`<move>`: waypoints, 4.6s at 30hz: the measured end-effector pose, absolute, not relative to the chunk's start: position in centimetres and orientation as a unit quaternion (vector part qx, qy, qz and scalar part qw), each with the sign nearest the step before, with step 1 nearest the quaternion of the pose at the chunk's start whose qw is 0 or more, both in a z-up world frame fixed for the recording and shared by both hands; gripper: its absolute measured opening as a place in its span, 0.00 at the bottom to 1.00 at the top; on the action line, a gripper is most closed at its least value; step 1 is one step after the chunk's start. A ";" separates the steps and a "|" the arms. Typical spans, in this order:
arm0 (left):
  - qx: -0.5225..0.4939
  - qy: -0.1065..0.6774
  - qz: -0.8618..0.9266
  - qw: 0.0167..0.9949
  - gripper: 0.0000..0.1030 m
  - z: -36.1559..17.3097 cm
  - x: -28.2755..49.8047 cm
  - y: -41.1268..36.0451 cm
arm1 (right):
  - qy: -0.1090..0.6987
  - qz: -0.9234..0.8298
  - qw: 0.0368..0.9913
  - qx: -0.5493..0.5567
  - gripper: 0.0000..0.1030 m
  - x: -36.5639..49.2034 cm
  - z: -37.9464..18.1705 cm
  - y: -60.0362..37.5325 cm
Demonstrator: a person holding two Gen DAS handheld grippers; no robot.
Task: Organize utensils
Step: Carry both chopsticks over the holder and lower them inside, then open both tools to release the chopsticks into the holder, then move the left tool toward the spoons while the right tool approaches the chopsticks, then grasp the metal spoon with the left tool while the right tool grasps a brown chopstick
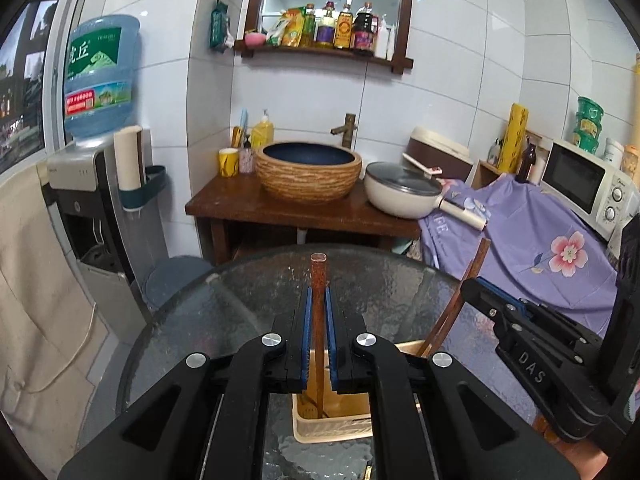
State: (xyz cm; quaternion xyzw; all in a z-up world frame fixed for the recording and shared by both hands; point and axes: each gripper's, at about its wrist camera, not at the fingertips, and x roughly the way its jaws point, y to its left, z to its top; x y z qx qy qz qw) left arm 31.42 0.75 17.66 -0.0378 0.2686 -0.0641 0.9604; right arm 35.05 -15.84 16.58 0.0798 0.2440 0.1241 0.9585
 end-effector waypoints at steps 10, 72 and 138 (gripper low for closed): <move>-0.031 0.292 -0.056 0.954 0.06 14.7 32.3 0.6 | 0.248 0.137 0.956 0.074 0.07 34.9 15.3 -15.7; -0.037 0.456 -0.129 0.880 0.44 -3.5 21.1 -1.3 | 0.499 0.134 0.855 0.049 0.22 25.8 -5.0 -16.0; -0.002 0.487 -0.081 0.870 0.44 -3.7 27.0 -1.2 | 0.502 0.089 0.859 0.049 0.07 34.5 -4.9 -19.2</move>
